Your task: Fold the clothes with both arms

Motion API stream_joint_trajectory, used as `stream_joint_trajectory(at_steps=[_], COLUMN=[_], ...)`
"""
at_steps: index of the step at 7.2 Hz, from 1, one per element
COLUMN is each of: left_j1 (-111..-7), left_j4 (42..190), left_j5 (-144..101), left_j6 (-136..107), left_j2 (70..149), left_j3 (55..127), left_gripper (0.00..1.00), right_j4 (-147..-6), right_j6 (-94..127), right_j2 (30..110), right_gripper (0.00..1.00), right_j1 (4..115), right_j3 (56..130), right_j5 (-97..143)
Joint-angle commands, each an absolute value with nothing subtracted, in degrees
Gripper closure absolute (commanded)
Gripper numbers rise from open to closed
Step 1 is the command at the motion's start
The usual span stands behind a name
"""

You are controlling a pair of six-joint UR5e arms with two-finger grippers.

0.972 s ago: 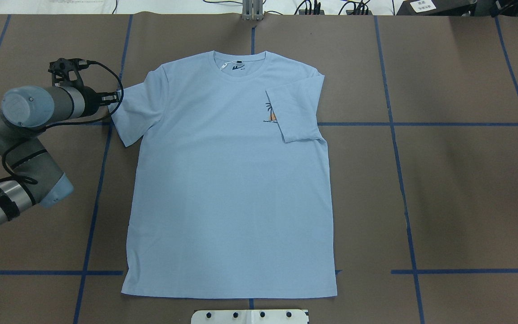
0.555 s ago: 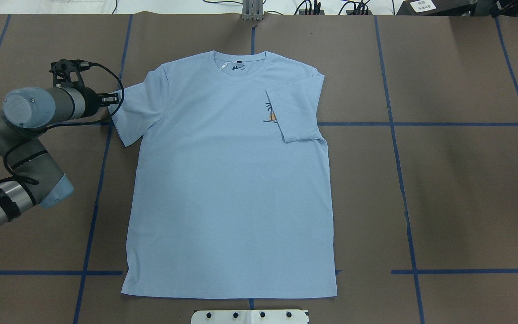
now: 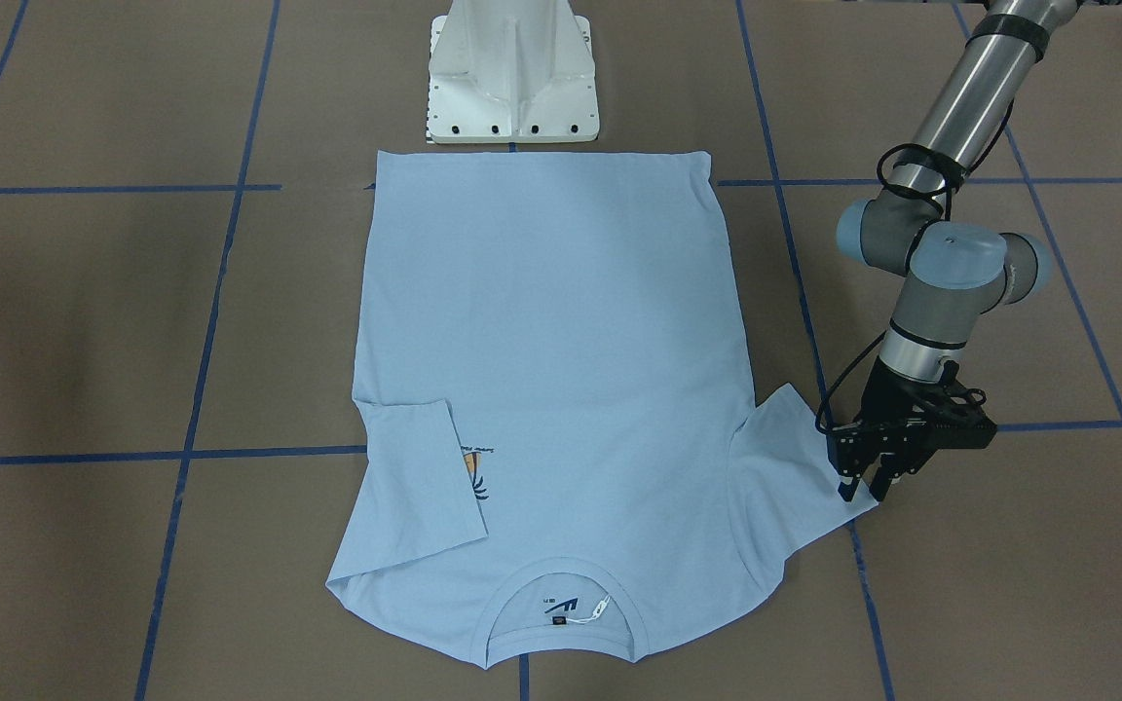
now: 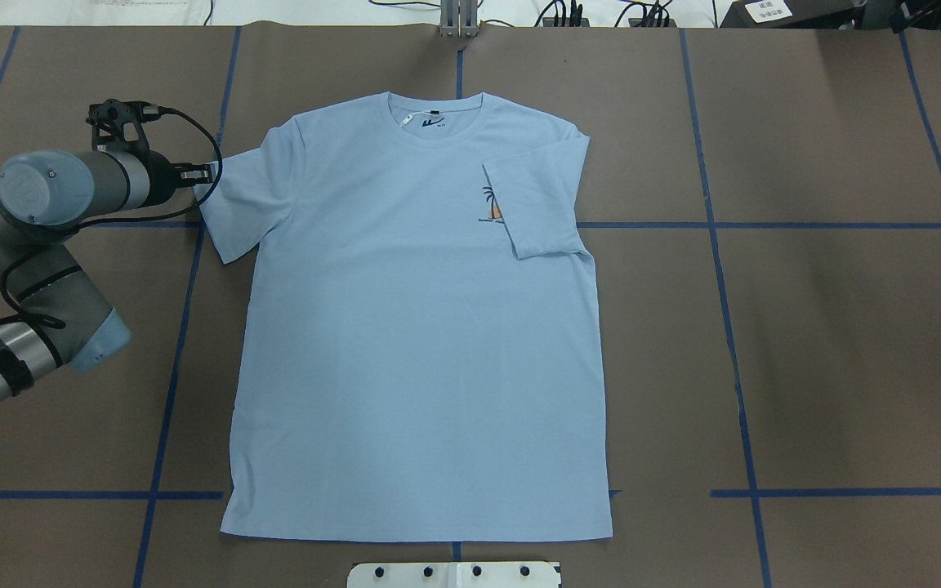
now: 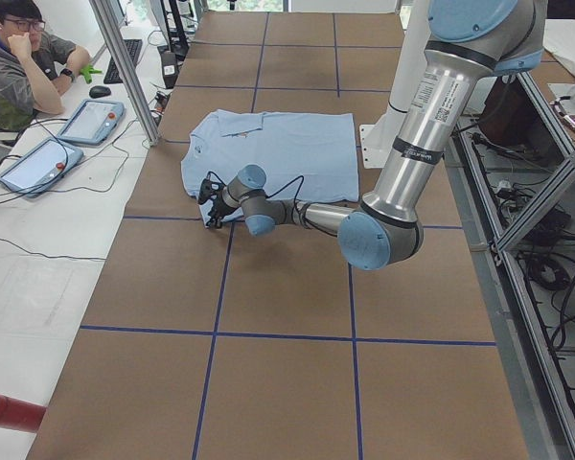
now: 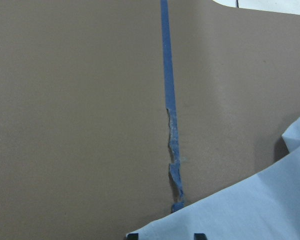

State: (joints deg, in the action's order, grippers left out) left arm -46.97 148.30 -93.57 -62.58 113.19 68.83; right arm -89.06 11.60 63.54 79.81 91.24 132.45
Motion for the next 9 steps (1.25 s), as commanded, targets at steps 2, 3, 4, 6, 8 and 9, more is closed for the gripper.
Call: stream_joint_trajectory(at_steps=[2, 3, 4, 6, 8, 9], left_j1=[-47.20, -47.72, -47.72, -47.64, -47.55, -47.55], left_j4=[147.92, 147.92, 147.83, 147.83, 147.92, 147.92], left_j5=[-93.69, -93.69, -93.69, -93.60, -93.60, -93.52], left_j6=[-61.45, -59.78, -59.77, -59.77, -59.85, -59.94], left_j2=[113.20, 113.12, 113.20, 113.29, 113.29, 113.29], left_j3=[68.82, 68.82, 68.82, 68.64, 68.38, 68.29], left_gripper=[0.52, 0.52, 0.52, 0.52, 0.52, 0.52], right_j4=[-89.03, -89.12, -89.03, -89.03, -89.03, -89.03], right_j6=[11.60, 11.60, 11.60, 11.60, 11.60, 11.60], right_j2=[63.54, 63.54, 63.54, 63.63, 63.63, 63.63], right_gripper=[0.00, 0.00, 0.00, 0.00, 0.00, 0.00], right_j1=[79.80, 79.80, 79.80, 79.80, 79.80, 79.72], right_j3=[91.23, 91.23, 91.23, 91.23, 91.23, 91.23], right_j5=[132.45, 132.45, 132.45, 132.45, 132.45, 132.45])
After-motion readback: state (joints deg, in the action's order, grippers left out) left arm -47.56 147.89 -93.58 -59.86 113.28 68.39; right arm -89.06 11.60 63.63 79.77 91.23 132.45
